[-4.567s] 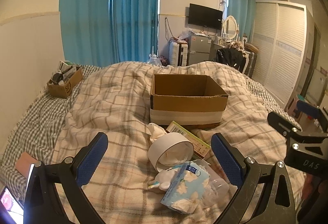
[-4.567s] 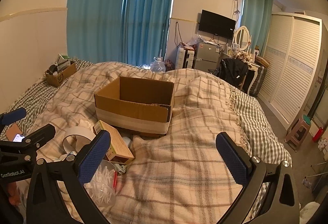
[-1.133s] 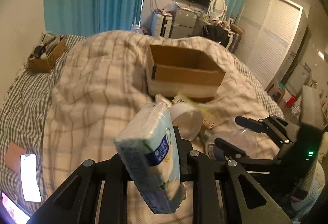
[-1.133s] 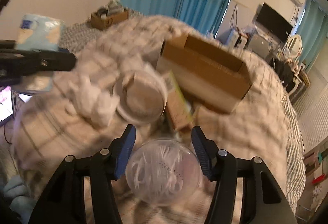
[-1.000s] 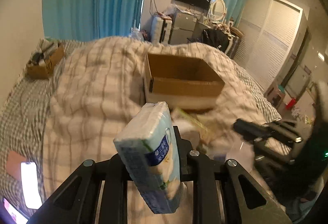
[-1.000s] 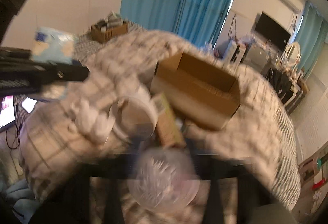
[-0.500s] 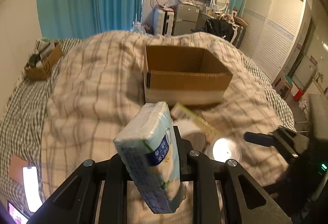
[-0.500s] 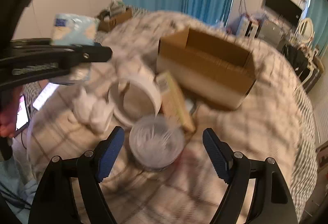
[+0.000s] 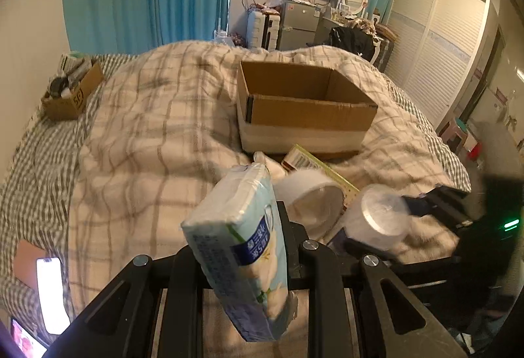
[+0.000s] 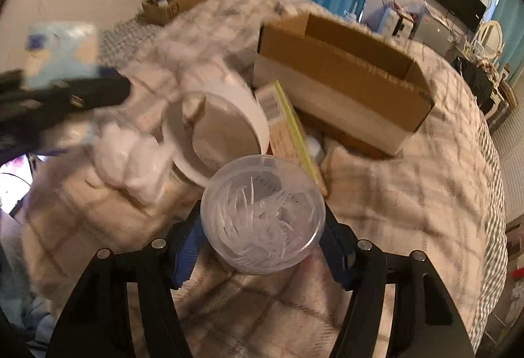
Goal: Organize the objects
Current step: 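Grasp the clear swab cup with the right gripper and lift it, then lower tissue pack and swab cup into the box and open both grippers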
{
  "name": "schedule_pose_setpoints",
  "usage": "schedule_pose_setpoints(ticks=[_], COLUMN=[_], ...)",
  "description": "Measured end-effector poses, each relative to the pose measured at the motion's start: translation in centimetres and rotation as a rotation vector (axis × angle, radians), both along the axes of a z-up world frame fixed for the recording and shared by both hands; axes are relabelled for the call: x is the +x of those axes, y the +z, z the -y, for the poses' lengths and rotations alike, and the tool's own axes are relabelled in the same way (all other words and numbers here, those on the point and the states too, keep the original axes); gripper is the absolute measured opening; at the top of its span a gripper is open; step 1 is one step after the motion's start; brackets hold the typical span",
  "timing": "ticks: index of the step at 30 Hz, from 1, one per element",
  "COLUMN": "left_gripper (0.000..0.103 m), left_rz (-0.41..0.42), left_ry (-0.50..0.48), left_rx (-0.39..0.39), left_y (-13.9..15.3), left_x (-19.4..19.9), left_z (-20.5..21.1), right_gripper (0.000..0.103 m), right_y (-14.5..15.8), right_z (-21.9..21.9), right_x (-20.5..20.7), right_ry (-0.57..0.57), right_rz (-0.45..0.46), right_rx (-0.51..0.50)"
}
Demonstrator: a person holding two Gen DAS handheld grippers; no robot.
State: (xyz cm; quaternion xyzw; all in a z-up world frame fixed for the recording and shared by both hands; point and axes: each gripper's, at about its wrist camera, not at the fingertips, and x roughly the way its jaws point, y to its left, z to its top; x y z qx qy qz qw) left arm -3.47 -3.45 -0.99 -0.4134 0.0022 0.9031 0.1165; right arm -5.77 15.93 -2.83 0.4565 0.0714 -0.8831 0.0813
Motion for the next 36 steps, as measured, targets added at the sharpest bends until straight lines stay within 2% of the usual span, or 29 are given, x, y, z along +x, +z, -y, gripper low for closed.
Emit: schedule_pose_setpoints(ticks=[4,6,10,15,19,23,28,33,34,36], left_gripper=[0.021,0.021,0.021,0.021,0.021,0.021,0.021,0.024,0.029,0.052], left_rz=[-0.033,-0.055,-0.092,-0.112,-0.091,-0.021,0.058,0.045,0.042,0.024], left_ry=[-0.021,-0.036,-0.047,-0.062,-0.078,-0.096,-0.12,-0.138,-0.139,-0.136], left_rx=[0.005,0.039,0.063,0.056,0.019,-0.015,-0.03,-0.062,-0.067,-0.088], left_y=[2.4,3.8,6.4,8.2,7.0,3.1,-1.3,-2.4,-2.3,-1.5], left_x=[-2.4,-4.4,-9.3,-16.0,-21.4,-25.8,-27.8,-27.7,-27.5,-26.6], left_z=[-0.9,-1.4,-2.6,-5.1,-7.4,-9.7,-11.0,-11.5,-11.7,-12.0], right_gripper=[0.064,0.064,0.064,0.064,0.064,0.064,0.064,0.065,0.065,0.072], right_y=[5.1,8.1,12.2,14.8,14.0,11.1,6.7,5.1,5.1,6.0], right_z=[-1.3,-2.6,-5.0,-8.5,-11.2,-13.3,-14.9,-16.5,-16.6,-16.7], right_x=[-0.8,-1.9,-5.1,-10.7,-15.7,-20.2,-22.9,-23.2,-23.1,-22.7], right_ry=[0.005,-0.008,-0.045,-0.105,-0.147,-0.173,-0.172,-0.204,-0.204,-0.21], right_rz=[-0.109,-0.174,-0.249,-0.292,-0.271,-0.218,-0.144,-0.117,-0.117,-0.135], right_rx=[0.01,0.028,0.035,0.047,0.046,0.03,0.003,-0.071,-0.082,-0.09])
